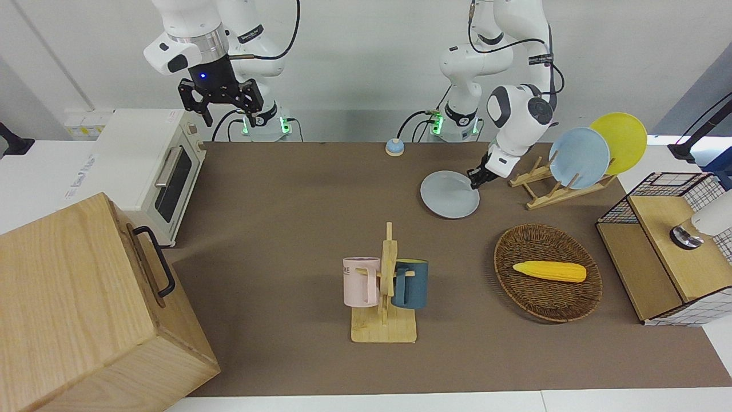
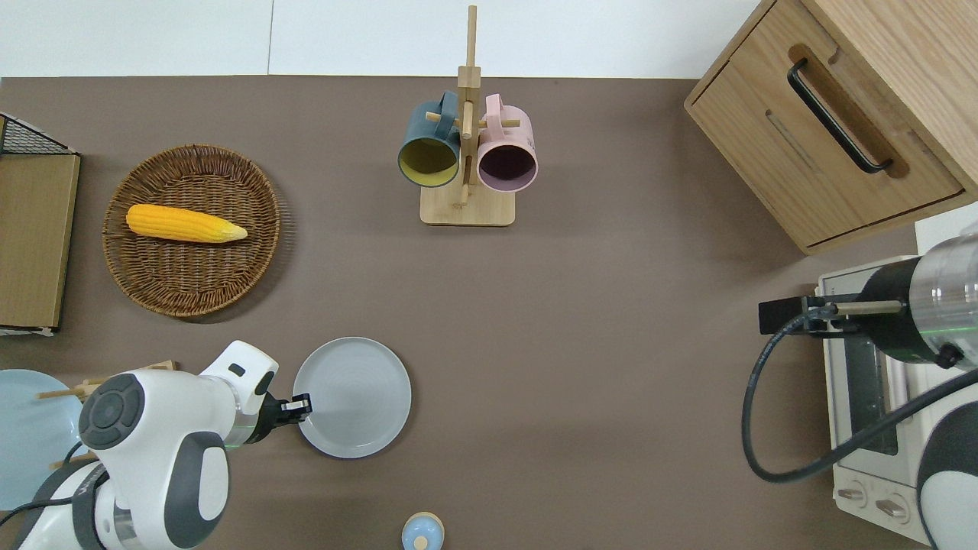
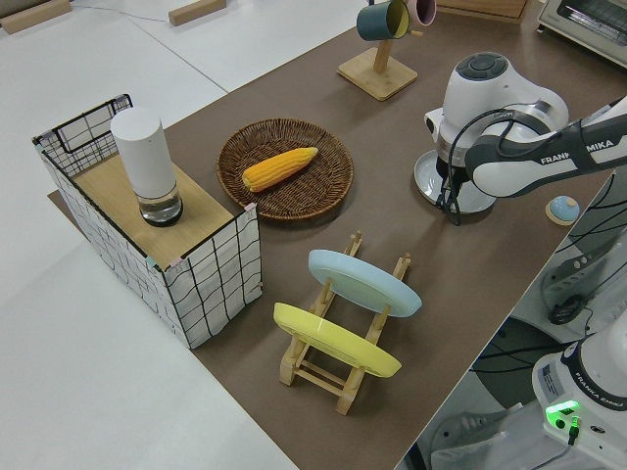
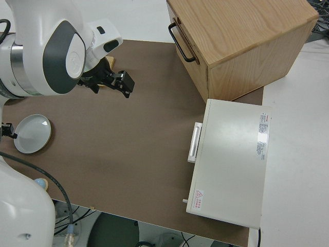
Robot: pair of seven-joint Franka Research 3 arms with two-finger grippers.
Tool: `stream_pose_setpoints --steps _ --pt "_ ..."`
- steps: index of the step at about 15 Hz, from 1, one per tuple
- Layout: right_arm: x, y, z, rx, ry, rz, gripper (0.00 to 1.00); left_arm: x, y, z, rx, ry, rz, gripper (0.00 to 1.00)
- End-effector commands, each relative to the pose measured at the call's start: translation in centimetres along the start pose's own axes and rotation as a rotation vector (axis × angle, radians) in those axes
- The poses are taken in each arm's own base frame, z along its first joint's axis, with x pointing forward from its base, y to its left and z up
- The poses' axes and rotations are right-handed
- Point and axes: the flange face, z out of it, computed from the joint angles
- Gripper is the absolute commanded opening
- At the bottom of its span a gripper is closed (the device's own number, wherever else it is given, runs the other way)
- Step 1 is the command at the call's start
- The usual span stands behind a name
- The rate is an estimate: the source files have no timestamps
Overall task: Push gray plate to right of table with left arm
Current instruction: 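Push the gray plate with the left gripper away from the basket, then keep pushing the gray plate with the left gripper toward the toaster oven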
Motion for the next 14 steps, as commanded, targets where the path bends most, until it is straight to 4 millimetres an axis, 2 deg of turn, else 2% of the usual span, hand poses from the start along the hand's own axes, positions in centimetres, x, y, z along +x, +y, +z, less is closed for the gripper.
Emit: stream_pose_setpoints --steps 1,6,11,14 --pt "-0.8 0.1 0.0 0.009 -0.004 0.020 0.996 -1.6 3.9 1.9 -0.018 0.000 -0.038 0.00" --pt "-0.8 0.1 0.0 0.009 -0.005 0.022 0.996 -3.5 9.4 2.9 -0.035 0.002 -0.070 0.00" --pt "-0.8 0.1 0.0 0.009 -0.004 0.020 0.996 -5.7 16.6 4.0 -0.087 0.007 -0.127 0.00" --pt "-0.8 0.1 0.0 0.009 -0.005 0.020 0.996 -7.0 20.1 4.3 -0.100 -0.008 -0.119 0.00"
